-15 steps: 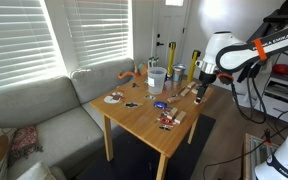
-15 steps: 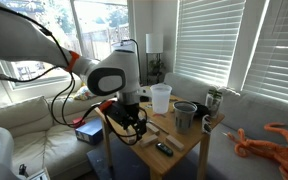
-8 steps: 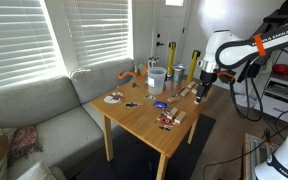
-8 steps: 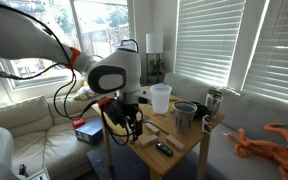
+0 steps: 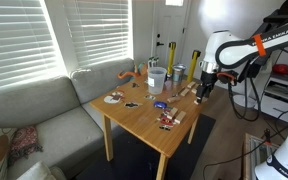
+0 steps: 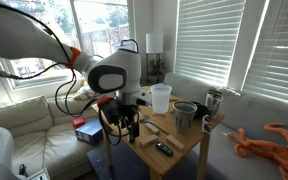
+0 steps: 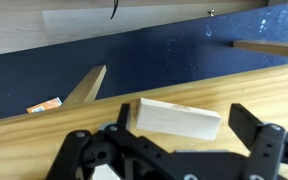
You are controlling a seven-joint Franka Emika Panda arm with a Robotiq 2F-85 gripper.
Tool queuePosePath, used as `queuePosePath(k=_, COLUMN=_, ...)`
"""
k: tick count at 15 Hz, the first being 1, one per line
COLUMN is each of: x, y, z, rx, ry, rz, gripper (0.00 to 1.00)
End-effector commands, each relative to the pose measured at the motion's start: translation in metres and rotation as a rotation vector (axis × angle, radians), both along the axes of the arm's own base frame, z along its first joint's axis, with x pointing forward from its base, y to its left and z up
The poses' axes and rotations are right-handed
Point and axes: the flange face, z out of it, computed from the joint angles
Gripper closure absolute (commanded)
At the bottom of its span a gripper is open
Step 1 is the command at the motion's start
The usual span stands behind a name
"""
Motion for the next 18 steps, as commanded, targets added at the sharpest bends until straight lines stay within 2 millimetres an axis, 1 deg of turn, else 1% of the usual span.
queuePosePath(k=1, x=0.002, y=0.002, z=0.002, rx=0.002, ry=0.002, rz=-0.062, gripper=0.0)
queuePosePath(k=6, x=0.005, y=0.005, z=0.0, rx=0.004, ry=-0.009, rz=-0.085, gripper=0.0)
queuePosePath(k=15, x=0.008, y=0.004, z=-0.008, rx=-0.022, ry=0.003, rz=-0.076, gripper=0.0)
queuePosePath(k=18, x=0.011, y=0.003, z=-0.007, rx=-0.019, ry=-0.026, rz=-0.079, gripper=0.0)
